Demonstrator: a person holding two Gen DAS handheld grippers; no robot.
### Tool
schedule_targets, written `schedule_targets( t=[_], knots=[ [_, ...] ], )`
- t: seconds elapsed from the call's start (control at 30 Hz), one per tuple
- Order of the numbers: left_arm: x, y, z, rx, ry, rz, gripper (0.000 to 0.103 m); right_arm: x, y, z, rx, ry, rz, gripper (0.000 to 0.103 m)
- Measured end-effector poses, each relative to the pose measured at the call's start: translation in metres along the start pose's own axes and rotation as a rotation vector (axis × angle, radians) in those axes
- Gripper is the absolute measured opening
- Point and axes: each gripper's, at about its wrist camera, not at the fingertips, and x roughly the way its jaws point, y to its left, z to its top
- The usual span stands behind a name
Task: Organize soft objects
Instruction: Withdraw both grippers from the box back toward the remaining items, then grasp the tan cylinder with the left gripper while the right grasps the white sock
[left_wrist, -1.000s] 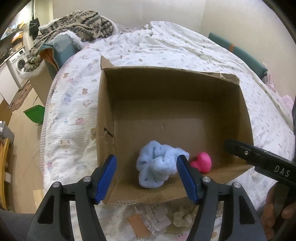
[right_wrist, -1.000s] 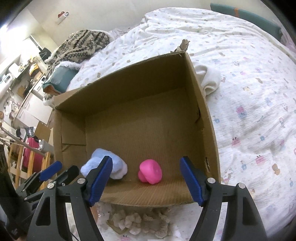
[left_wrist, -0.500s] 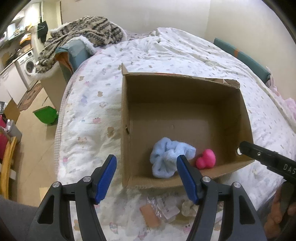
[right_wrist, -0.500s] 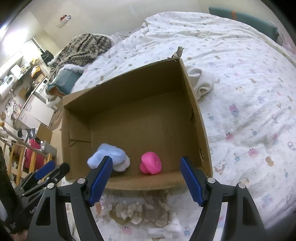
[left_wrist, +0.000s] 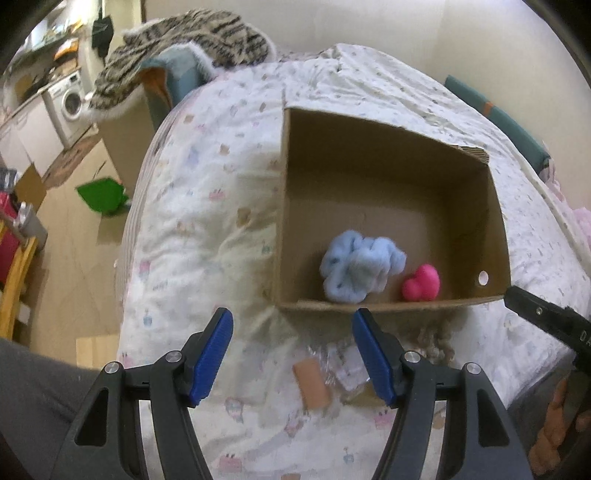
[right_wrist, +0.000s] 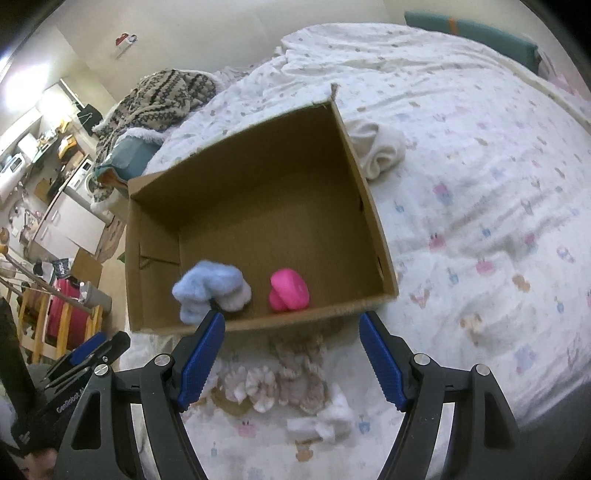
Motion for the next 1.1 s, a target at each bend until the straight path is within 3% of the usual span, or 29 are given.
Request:
schedule_targets(
  t=[0.13,0.37,0.43,0.5,0.57,0.67,0.83,0.97,1.1],
  knots=[
    [0.005,0.016,-0.008,-0.071,0.046,-0.011,0.064,0.0,-0.003,-0.01,0.018,0.013,0.007,0.08],
    [0.034,0.043,-0.024,-0.205,0.202,0.008,0.064,0.005,-0.013,-0.022,0.055,0.04,0.006,0.08],
    [0.043,0.042,-0.027,-0.214,0.241,-0.024,0.058,0.005,-0.017,-0.022,0.081,0.043,0.013,0.08],
    [0.053,0.036,-0.033,-0.211,0.285,-0.069,0.035,0.006,-0.02,-0.022,0.094,0.043,0.011,0.08],
    [0.064,0.025,-0.04,-0.19,0.345,-0.12,0.024,0.008,-0.023,-0.022,0.109,0.05,0.013,0.08],
    [0.075,0.012,-0.047,-0.158,0.385,-0.143,0.022,0.012,-0.028,-0.022,0.129,0.059,0.017,0.08],
    [0.094,0.005,-0.055,-0.138,0.444,-0.117,0.022,0.016,-0.032,-0.019,0.149,0.069,0.027,0.08],
    [0.101,0.004,-0.053,-0.144,0.451,-0.116,0.022,0.018,-0.034,-0.019,0.154,0.075,0.028,0.08],
    [0.102,-0.004,-0.052,-0.106,0.439,-0.126,0.006,0.018,-0.035,-0.019,0.158,0.079,0.026,0.08]
  ],
)
